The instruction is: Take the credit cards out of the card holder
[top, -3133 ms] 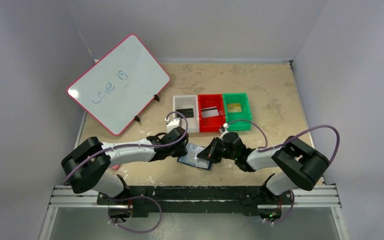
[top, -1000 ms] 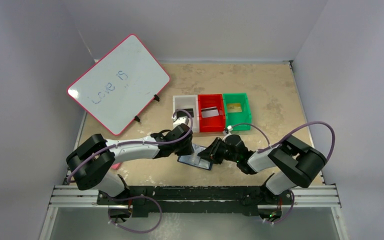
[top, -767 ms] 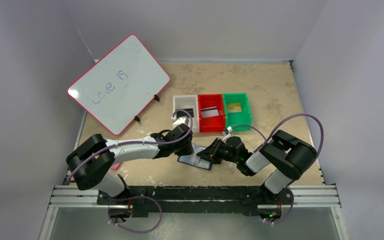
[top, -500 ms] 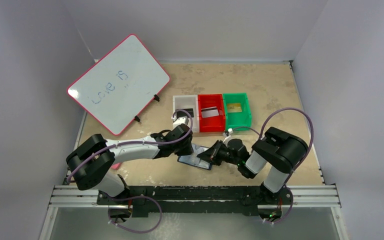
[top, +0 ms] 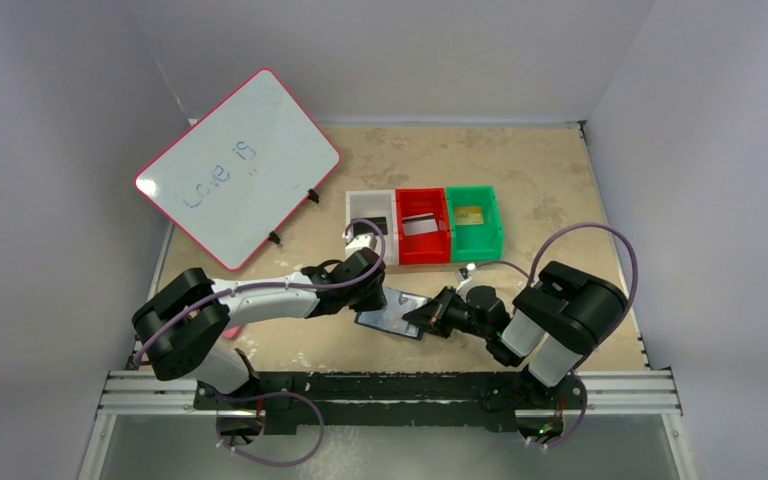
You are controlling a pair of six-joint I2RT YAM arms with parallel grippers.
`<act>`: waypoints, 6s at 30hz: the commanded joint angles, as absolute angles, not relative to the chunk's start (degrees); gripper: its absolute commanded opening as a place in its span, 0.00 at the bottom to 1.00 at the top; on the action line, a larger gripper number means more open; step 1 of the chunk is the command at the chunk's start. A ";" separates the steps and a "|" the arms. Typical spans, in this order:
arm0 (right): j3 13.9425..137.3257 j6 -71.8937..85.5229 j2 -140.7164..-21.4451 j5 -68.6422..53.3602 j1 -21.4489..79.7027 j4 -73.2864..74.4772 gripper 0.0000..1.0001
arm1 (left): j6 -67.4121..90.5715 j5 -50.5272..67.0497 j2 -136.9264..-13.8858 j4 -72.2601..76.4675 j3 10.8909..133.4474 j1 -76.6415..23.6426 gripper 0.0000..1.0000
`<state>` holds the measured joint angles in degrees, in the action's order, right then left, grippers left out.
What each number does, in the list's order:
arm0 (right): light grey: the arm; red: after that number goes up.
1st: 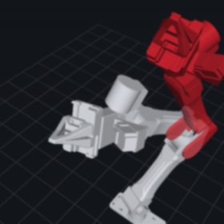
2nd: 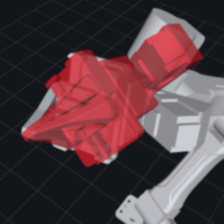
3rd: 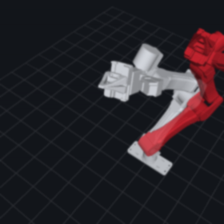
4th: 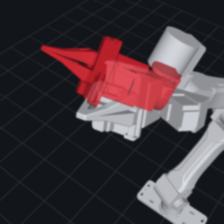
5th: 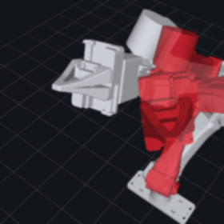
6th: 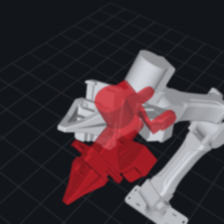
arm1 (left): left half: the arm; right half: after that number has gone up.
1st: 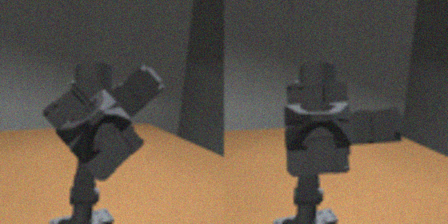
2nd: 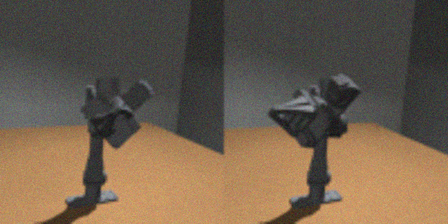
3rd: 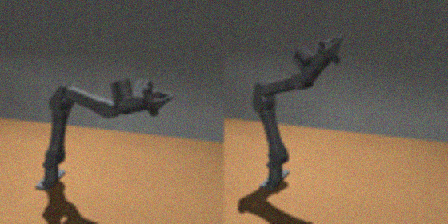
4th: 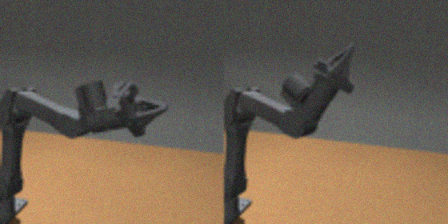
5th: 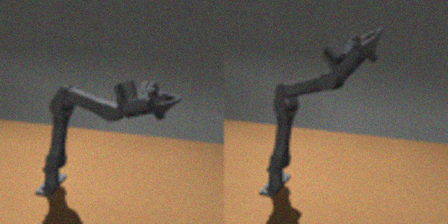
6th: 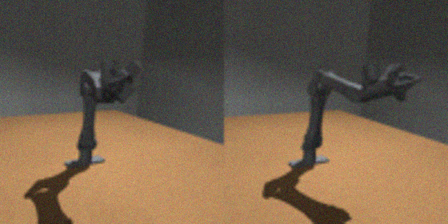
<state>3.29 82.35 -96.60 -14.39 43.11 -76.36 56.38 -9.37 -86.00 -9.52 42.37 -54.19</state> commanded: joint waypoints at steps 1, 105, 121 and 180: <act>2.27 81.74 -92.71 -12.27 43.07 -71.60 0.00 | 55.87 -10.59 -86.03 -13.72 41.30 -54.61 0.20; 49.85 4.47 -86.77 17.39 36.12 -24.05 0.00 | 52.51 -0.29 -84.81 -8.12 46.59 -56.59 0.32; 54.92 -34.78 -94.66 12.10 36.12 -15.85 0.00 | 52.39 0.73 -84.90 -7.06 45.55 -57.57 0.32; 45.03 42.00 -74.93 -10.12 34.67 -9.23 0.25 | 53.36 0.40 -88.73 -6.08 46.03 -58.32 0.32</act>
<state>53.93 20.49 -75.88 2.26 34.44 -7.20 52.95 -0.14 -88.14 -8.93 44.27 -57.56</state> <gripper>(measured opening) 0.291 0.321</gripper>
